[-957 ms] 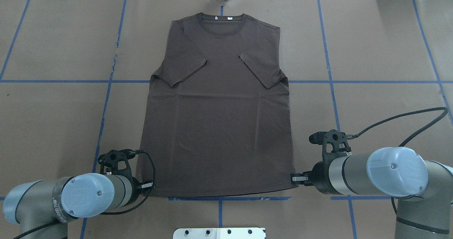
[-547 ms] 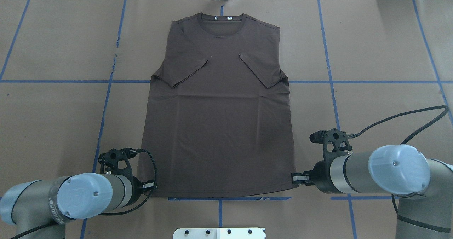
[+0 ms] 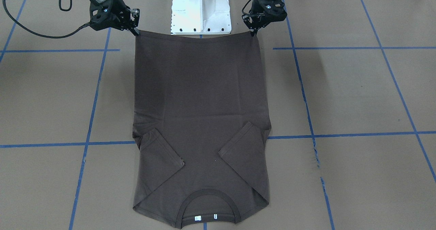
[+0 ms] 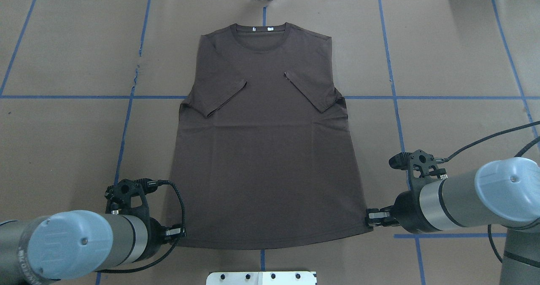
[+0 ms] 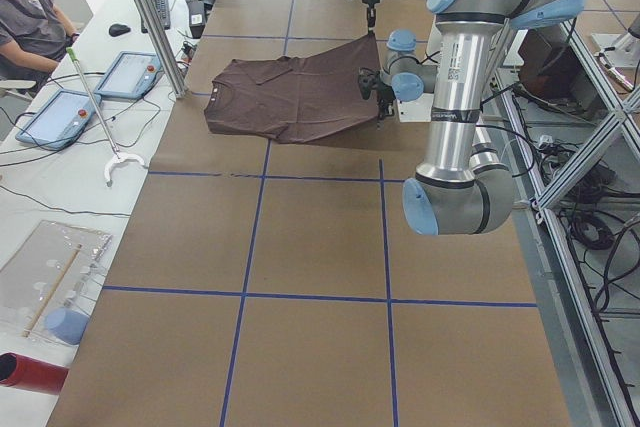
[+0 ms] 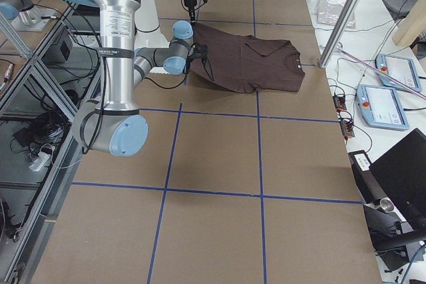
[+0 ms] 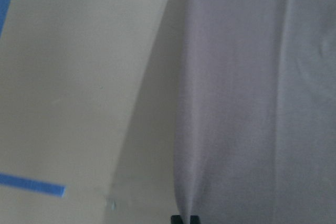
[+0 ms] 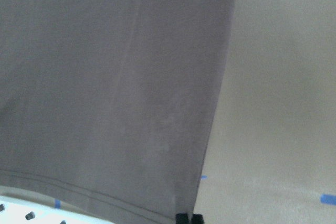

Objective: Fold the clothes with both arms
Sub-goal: 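Grasp both hem corners with the left and right grippers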

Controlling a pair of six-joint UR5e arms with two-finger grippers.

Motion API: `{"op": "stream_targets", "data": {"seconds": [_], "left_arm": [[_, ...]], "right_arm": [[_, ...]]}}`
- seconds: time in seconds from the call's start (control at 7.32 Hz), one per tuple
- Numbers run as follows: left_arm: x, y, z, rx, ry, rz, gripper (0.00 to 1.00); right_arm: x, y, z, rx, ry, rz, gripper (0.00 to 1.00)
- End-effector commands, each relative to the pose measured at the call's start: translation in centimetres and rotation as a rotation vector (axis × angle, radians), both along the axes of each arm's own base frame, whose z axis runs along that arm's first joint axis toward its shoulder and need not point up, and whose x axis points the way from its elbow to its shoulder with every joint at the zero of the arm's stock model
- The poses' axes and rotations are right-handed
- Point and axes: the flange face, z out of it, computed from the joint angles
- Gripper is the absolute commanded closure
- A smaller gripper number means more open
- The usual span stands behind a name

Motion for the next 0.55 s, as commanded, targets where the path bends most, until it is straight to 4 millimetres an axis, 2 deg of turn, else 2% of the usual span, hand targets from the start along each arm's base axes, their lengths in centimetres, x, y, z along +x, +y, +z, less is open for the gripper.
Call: {"op": "stream_targets", "data": {"seconds": [0.0,0.14,0.27,0.41], "left_arm": [[-4.1,5.1,-5.0,0.0,0.084,0.113,1.0],[-4.3,5.5,-5.3,-0.008,0.094,0.124,1.0],[-4.1,5.6,-5.2,-0.01,0.091,0.128,1.0],[-3.9,5.2,-5.1,-0.009,0.087,0.13,1.0]], "right_arm": [[2.9,2.9,-1.2,-0.057,-0.038,-0.128,1.0],[3.4,3.5,-2.0,-0.068,-0.061,-0.166,1.0],[3.2,3.1,-2.3,-0.059,-0.069,-0.155,1.0],[4.0,0.9,-2.1,-0.01,-0.075,-0.117,1.0]]}}
